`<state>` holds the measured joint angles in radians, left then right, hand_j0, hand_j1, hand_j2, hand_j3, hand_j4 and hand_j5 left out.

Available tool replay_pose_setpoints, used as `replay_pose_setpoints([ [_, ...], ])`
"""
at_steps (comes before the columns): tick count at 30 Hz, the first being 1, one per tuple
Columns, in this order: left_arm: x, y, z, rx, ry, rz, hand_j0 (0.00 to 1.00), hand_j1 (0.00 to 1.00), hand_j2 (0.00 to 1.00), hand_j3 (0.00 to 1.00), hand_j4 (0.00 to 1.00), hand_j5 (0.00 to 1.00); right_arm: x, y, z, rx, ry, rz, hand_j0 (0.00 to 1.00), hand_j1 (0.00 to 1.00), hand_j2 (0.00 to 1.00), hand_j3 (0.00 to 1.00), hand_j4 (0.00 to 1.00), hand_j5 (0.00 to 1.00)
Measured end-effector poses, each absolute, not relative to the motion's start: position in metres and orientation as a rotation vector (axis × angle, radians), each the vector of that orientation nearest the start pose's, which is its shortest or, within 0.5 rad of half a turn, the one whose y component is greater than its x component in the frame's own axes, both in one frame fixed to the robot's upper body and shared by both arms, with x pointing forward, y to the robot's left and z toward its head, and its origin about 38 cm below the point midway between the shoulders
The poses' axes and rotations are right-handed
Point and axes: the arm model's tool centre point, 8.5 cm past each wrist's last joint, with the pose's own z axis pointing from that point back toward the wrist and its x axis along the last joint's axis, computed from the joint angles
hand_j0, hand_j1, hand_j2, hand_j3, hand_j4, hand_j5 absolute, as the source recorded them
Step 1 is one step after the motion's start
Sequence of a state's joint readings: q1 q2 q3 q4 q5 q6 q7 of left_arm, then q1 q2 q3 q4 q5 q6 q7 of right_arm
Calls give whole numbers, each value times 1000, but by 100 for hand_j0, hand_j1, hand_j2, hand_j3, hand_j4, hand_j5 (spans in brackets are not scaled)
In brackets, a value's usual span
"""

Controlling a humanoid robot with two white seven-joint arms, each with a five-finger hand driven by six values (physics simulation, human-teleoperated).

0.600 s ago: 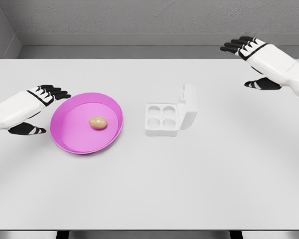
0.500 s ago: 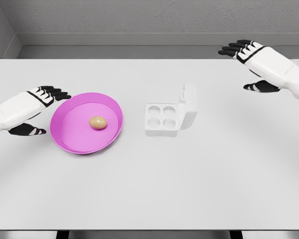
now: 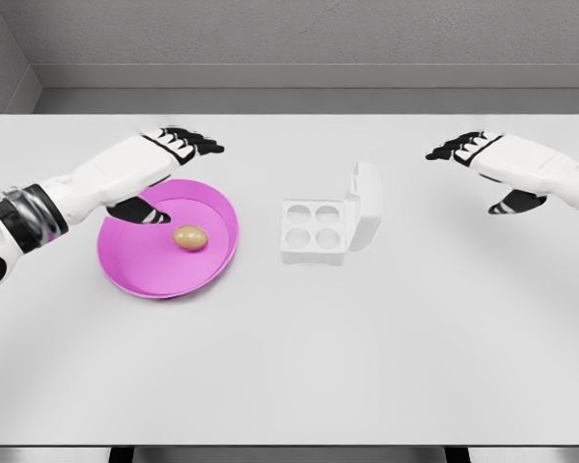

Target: Pack egg into the box and close the box lid

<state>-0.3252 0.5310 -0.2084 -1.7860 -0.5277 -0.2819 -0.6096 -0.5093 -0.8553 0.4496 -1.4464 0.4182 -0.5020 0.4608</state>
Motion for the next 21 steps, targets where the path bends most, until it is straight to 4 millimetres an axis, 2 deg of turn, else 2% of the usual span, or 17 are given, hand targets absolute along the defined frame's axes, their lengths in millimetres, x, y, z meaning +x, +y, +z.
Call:
replay_pose_setpoints([
  [2, 400, 242, 214, 467, -1543, -1699, 100, 100, 100, 100, 100, 100, 430, -352, 212, -521, -1327, 1916, 100, 100, 100, 100, 100, 100],
  [4, 401, 242, 212, 464, -1516, -1693, 100, 100, 100, 100, 100, 100, 430, -354, 210, -510, -1298, 1929, 100, 100, 100, 100, 100, 100],
  [5, 401, 244, 211, 460, -1508, -1686, 94, 94, 94, 94, 94, 94, 430, -354, 210, -506, -1289, 1932, 100, 100, 100, 100, 100, 100],
  [9, 399, 261, 209, 436, -1451, -1657, 87, 87, 87, 87, 87, 87, 431, -360, 205, -499, -1260, 1921, 100, 100, 100, 100, 100, 100],
  [10, 399, 263, 208, 432, -1436, -1654, 78, 78, 78, 78, 78, 78, 432, -362, 203, -494, -1255, 1914, 100, 100, 100, 100, 100, 100],
  [14, 397, 266, 202, 418, -1381, -1679, 78, 78, 78, 78, 78, 78, 434, -364, 196, -481, -1242, 1895, 100, 100, 100, 100, 100, 100],
  [21, 394, 264, 189, 396, -1328, -1680, 77, 77, 77, 77, 77, 77, 435, -357, 190, -457, -1262, 1890, 100, 100, 100, 100, 100, 100],
])
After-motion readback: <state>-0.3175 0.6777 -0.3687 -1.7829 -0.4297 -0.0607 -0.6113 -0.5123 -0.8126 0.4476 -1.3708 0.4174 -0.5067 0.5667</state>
